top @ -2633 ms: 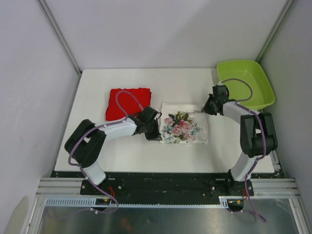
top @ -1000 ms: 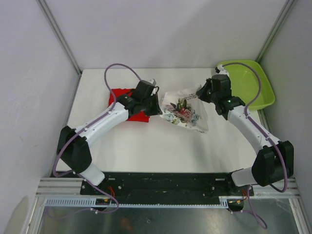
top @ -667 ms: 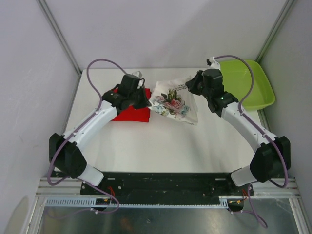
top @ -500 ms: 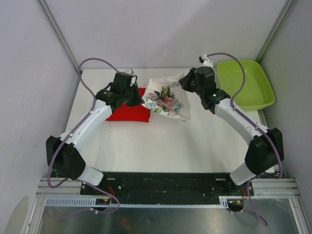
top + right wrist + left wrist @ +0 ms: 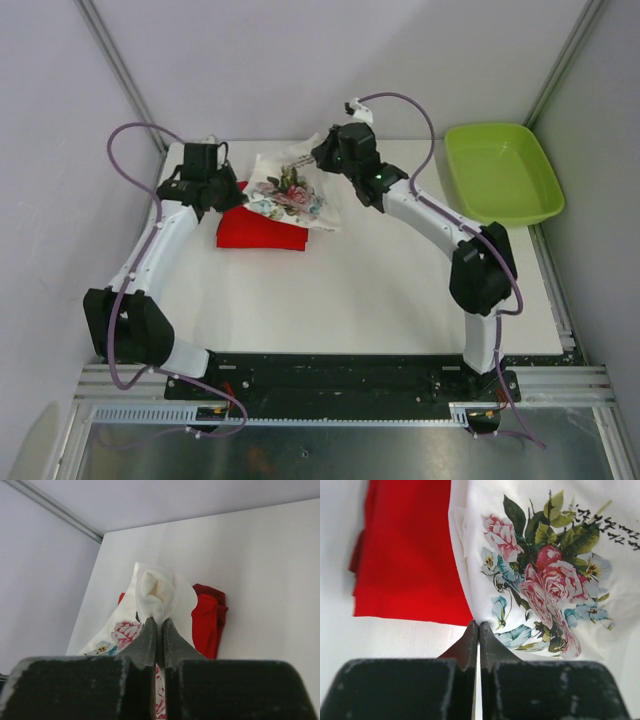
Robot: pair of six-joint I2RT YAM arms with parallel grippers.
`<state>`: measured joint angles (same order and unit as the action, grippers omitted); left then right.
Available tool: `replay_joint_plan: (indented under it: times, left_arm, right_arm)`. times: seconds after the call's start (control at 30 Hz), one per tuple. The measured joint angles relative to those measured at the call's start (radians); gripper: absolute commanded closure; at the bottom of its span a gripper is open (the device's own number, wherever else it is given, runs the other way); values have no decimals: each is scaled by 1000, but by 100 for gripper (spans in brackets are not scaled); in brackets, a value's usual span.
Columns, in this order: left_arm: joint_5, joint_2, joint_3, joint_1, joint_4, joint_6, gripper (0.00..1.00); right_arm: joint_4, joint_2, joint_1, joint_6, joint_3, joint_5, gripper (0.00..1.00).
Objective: Fold and stack the t-shirts
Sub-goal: Put the neatly folded tshirt into the corner of the board with both arms
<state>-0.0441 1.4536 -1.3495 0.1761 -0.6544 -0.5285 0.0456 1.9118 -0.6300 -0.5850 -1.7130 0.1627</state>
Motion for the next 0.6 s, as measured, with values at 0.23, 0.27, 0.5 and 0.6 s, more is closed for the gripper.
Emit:
replay_joint_plan:
  times: [0.23, 0.27, 0.5, 0.6]
  left_arm:
    - [-12, 0, 24, -130, -4, 37, 100]
    - [-12, 1, 26, -142, -5, 41, 100]
    - [-15, 61, 26, -224, -5, 60, 100]
    - [-15, 99, 27, -239, -5, 64, 100]
  right_arm:
    - [18, 159, -42, -9, -166, 10, 100]
    - [21, 180, -45, -10, -189, 8, 100]
    - [47, 292, -49, -18, -290, 6, 100]
    - [55, 319, -49, -18, -298, 5, 100]
